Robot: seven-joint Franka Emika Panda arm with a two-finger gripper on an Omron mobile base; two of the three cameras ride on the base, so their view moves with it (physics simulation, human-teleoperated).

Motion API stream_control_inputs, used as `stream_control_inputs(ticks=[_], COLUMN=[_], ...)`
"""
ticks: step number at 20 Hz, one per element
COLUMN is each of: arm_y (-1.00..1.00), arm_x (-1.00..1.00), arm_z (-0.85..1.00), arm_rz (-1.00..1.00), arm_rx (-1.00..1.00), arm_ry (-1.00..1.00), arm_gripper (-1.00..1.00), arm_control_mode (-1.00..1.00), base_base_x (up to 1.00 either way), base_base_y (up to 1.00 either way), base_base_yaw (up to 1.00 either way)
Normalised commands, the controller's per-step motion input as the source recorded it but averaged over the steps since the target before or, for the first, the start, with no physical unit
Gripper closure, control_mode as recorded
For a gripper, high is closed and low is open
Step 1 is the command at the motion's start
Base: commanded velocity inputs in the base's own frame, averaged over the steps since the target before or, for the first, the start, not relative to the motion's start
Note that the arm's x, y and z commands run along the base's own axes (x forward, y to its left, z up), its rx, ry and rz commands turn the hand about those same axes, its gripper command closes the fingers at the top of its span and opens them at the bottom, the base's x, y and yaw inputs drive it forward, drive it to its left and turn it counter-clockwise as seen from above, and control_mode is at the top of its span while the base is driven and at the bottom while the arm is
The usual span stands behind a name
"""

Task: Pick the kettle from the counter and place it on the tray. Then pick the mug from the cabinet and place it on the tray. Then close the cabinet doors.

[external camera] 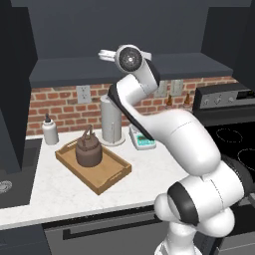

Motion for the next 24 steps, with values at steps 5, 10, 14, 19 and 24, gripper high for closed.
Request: stream_control_inputs(ticks=[5, 10, 14, 19, 24], arm_y=[-0.13, -0.11, -0.04, 0.0, -0.02], arm_x=[0.13, 0.15, 0.19, 0.23, 0.2], arm_z=[0.0, 0.0, 0.0, 0.0, 0.0], arm_rz=[0.0, 0.0, 0.0, 0.01, 0.0], arm_rx=[0.0, 0.0, 0.0, 0.0, 0.0], arm_ry=[0.0, 0.0, 0.0, 0.0, 0.0], arm_gripper=[-1.0, -1.0, -1.0, -1.0, -1.0], arm_control_mode=[-1.0, -1.0, -1.0, -1.0, -1.0], base_base_x=[0.0, 0.0, 0.0, 0.0, 0.0], base_base_y=[0.0, 0.0, 0.0, 0.0, 0.0], base_base_yaw=[0.0, 0.0, 0.0, 0.0, 0.0])
